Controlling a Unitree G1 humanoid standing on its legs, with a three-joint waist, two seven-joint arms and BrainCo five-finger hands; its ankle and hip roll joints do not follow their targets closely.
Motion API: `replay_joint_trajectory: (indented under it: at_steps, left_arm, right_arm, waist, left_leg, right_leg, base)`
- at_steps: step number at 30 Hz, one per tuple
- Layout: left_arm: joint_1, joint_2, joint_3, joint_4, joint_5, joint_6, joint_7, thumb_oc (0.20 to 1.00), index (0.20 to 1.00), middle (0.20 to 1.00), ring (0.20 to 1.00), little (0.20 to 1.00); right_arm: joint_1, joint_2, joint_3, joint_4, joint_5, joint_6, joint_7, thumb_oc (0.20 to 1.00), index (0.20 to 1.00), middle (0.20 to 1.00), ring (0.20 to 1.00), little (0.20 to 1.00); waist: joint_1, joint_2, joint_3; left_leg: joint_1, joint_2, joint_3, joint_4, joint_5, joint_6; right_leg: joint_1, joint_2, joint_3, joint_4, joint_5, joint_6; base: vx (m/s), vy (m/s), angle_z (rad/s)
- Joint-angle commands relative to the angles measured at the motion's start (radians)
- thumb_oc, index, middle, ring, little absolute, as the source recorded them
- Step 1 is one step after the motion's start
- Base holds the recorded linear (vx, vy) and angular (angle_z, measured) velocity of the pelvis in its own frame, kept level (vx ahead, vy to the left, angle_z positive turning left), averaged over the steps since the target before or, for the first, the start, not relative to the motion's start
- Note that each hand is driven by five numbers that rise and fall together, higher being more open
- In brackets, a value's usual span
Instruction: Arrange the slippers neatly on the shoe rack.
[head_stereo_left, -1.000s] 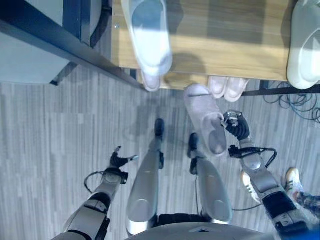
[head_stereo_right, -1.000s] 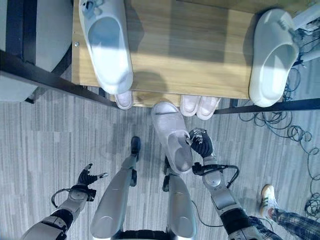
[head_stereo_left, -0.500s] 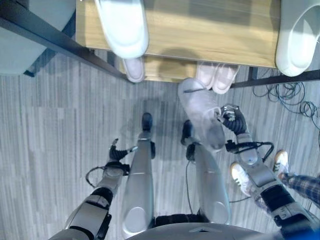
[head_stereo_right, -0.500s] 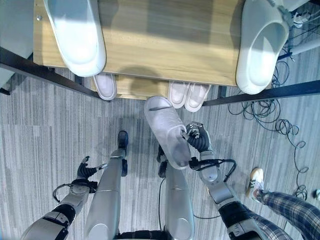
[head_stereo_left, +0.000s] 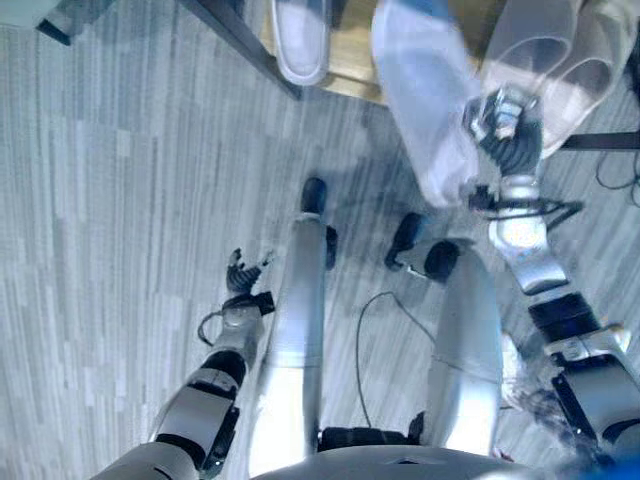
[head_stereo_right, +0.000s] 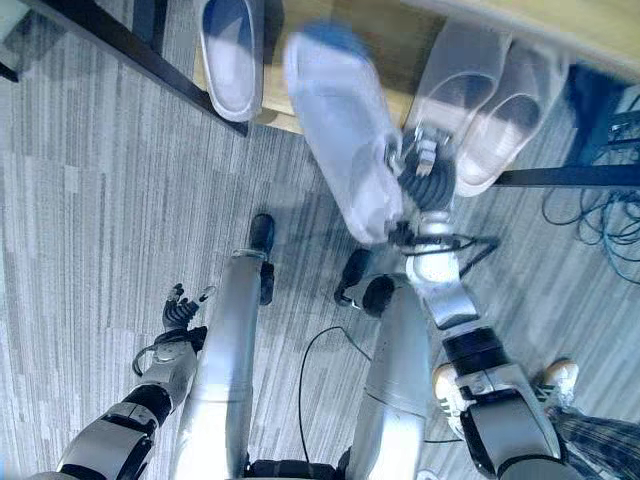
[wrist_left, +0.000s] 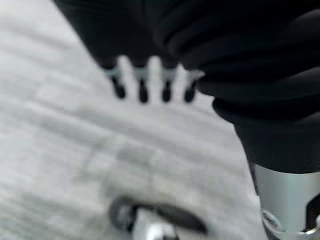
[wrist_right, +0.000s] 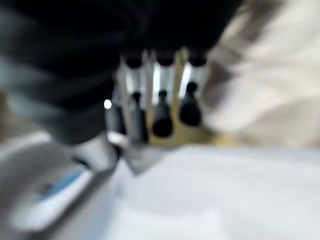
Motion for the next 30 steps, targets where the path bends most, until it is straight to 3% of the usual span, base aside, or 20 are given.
replay_joint_trajectory:
  at_steps: [1, 6, 11, 15, 23, 30]
  left_arm:
    - [0.068, -0.024, 0.015, -0.003, -0.082, -0.022, 0.010, 1.000, 1.000, 1.000, 1.000, 1.000]
    - [0.080, -0.019, 0.017, -0.035, -0.146, -0.020, 0.012, 1.000, 1.000, 1.000, 1.000, 1.000]
    - [0.248, 0.015, 0.031, -0.117, -0.199, -0.010, 0.008, 1.000, 1.000, 1.000, 1.000, 1.000]
    - [0.327, 0.051, 0.054, -0.066, -0.201, -0.002, -0.003, 1.000, 1.000, 1.000, 1.000, 1.000]
    - [0.407, 0.121, 0.061, -0.002, -0.252, -0.024, -0.042, 1.000, 1.000, 1.000, 1.000, 1.000]
    - [0.419, 0.145, 0.009, -0.045, -0.279, -0.029, -0.066, 1.000, 1.000, 1.000, 1.000, 1.000]
  right_arm:
    - [0.056, 0.006, -0.033, -0.129, 0.045, -0.049, -0.060, 0.200, 0.200, 0.200, 0.200, 0.200]
    - [-0.067, -0.047, -0.041, -0.126, 0.074, -0.015, -0.106, 0.200, 0.200, 0.200, 0.200, 0.200]
    - [-0.151, -0.106, -0.047, -0.136, 0.108, 0.016, -0.140, 0.200, 0.200, 0.200, 0.200, 0.200]
    - [-0.205, -0.116, -0.014, -0.107, 0.156, 0.016, -0.136, 0.200, 0.200, 0.200, 0.200, 0.200]
    - [-0.422, -0.067, 0.149, 0.315, 0.381, 0.029, -0.047, 0.200, 0.200, 0.200, 0.200, 0.200]
    - [-0.576, -0.024, 0.245, 0.576, 0.521, 0.060, 0.009, 0.200, 0.200, 0.200, 0.200, 0.200]
  waist:
    - [-0.020, 0.031, -0.024]
    - [-0.003, 0.034, -0.040]
    - [0.023, 0.021, -0.023]
    - [0.042, 0.025, -0.023]
    - [0.082, 0.079, -0.023]
    - [0.090, 0.095, -0.023]
  left_leg:
    - [0.084, 0.002, 0.012, 0.061, -0.189, 0.108]
    - [-0.034, -0.015, 0.010, 0.221, -0.237, 0.107]
    - [-0.036, -0.003, 0.031, 0.426, -0.353, 0.115]
    - [-0.036, 0.006, 0.026, 0.563, -0.425, 0.126]
    - [-0.036, 0.007, -0.009, 0.770, -0.512, 0.134]
    - [-0.036, 0.017, 0.002, 0.789, -0.534, 0.135]
  right_leg:
    - [0.048, 0.023, 0.110, -0.064, 0.031, 0.088]
    - [-0.081, 0.020, 0.144, 0.106, -0.022, 0.063]
    - [-0.127, 0.035, 0.215, 0.321, -0.094, 0.032]
    - [-0.147, 0.057, 0.261, 0.453, -0.131, 0.019]
    - [-0.147, 0.085, 0.282, 0.622, -0.178, 0.003]
    - [-0.147, 0.085, 0.295, 0.638, -0.182, -0.005]
  base:
    - [0.14, -0.002, 0.05]
    - [0.11, -0.020, -0.02]
    - [0.13, -0.042, -0.06]
    - [0.09, 0.000, -0.12]
    - [0.02, 0.046, -0.13]
    - [-0.01, 0.043, -0.05]
